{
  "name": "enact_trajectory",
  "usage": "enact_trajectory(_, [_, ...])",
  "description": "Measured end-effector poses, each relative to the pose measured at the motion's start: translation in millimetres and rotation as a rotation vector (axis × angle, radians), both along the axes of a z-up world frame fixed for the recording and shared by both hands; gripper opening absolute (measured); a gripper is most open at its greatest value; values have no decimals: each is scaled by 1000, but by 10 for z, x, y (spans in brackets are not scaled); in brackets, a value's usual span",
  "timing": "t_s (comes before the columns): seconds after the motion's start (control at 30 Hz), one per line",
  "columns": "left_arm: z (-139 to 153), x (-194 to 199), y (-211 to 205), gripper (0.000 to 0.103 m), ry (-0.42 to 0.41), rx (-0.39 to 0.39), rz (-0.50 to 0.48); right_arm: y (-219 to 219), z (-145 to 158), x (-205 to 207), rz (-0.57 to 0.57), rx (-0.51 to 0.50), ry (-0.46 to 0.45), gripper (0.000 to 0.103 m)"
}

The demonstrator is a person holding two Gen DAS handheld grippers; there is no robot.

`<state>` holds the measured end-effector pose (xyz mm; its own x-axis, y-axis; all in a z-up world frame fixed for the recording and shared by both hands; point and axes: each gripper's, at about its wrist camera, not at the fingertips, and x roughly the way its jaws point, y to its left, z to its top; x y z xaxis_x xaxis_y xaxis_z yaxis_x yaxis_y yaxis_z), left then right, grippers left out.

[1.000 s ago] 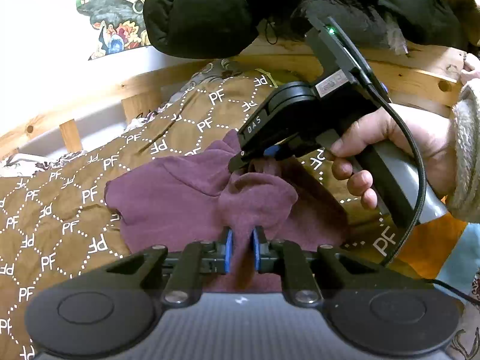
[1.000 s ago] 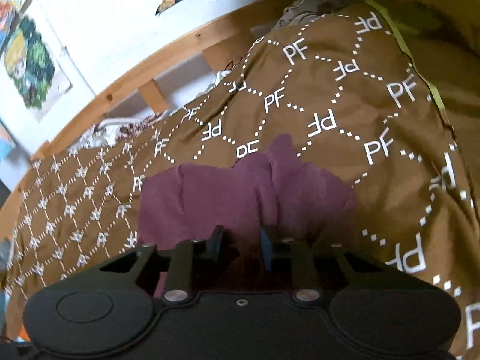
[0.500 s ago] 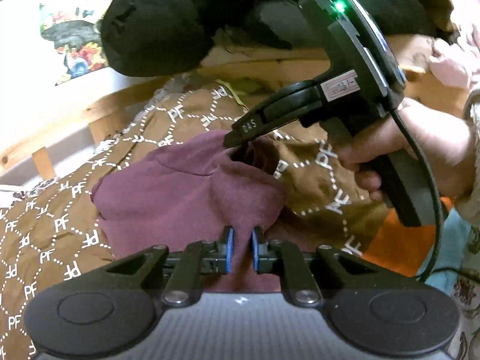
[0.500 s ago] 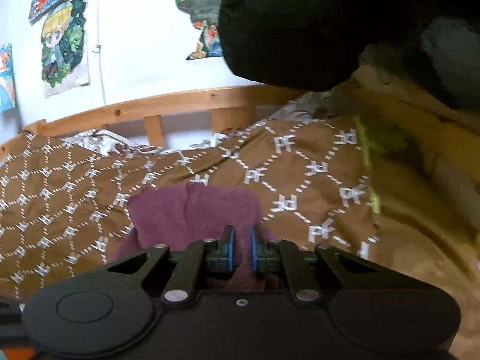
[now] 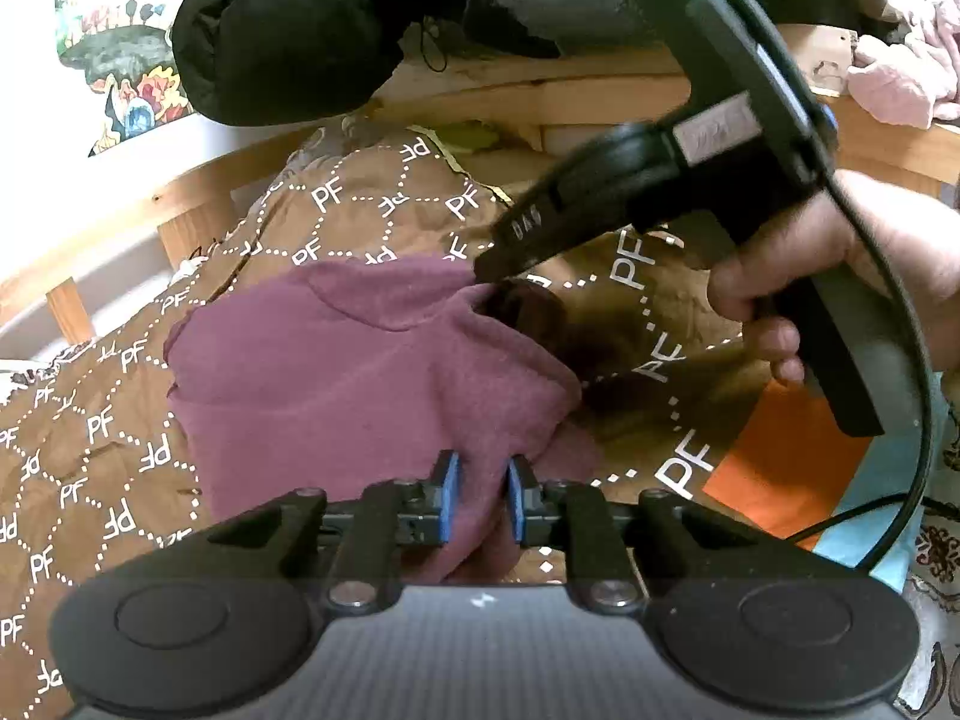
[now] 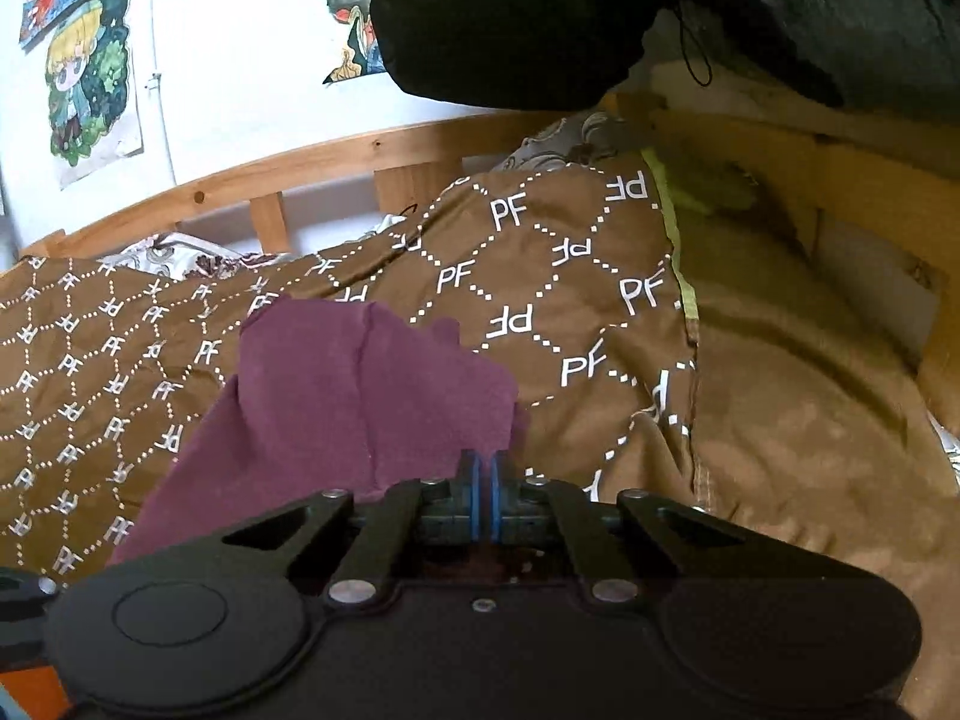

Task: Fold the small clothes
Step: 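Grasp the shirt with the right gripper beside the left gripper, then open both grippers and release the maroon shirt bundle onto the bedspread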

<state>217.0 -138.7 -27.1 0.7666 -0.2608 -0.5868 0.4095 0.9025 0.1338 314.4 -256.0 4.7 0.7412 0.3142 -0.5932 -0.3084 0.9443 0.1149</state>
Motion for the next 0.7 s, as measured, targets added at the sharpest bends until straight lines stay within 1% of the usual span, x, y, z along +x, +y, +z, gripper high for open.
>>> enact_trajectory(0.03, [8,-3,9,28,4,-9,-4,-5,31,1,-6,15,3,19])
enact_trajectory(0.07, [15,-7,19,36,9,-23,-8,-11,53,-1,-7,28,7,23])
enact_trajectory(0.1, [23,-10,28,45,14,-42,-10,-16,75,2,-3,41,13,32])
enact_trajectory(0.13, [29,-13,36,49,19,-59,-13,-9,96,0,4,51,23,39])
enact_trajectory(0.17, [38,-12,42,54,25,-74,-15,7,113,-10,14,58,31,53])
enact_trajectory(0.2, [50,-22,54,57,29,-87,-13,29,127,-22,25,60,35,63])
enact_trajectory(0.23, [65,-40,60,59,31,-96,-8,54,137,-36,39,58,37,66])
enact_trajectory(0.3, [116,-97,95,73,30,-126,4,120,132,-54,67,24,47,75])
enact_trajectory(0.33, [149,-139,123,76,28,-143,16,150,118,-70,73,-4,50,76])
enact_trajectory(0.4, [216,-215,211,89,26,-177,52,183,76,-109,70,-57,50,78])
enact_trajectory(0.5, [310,-296,405,94,45,-228,132,146,-25,-180,41,-109,60,83])
enact_trajectory(0.6, [365,-324,609,99,62,-243,230,54,-124,-246,4,-108,81,86])
enact_trajectory(0.7, [365,-331,851,102,64,-256,338,-2,-184,-353,-33,-101,76,89])
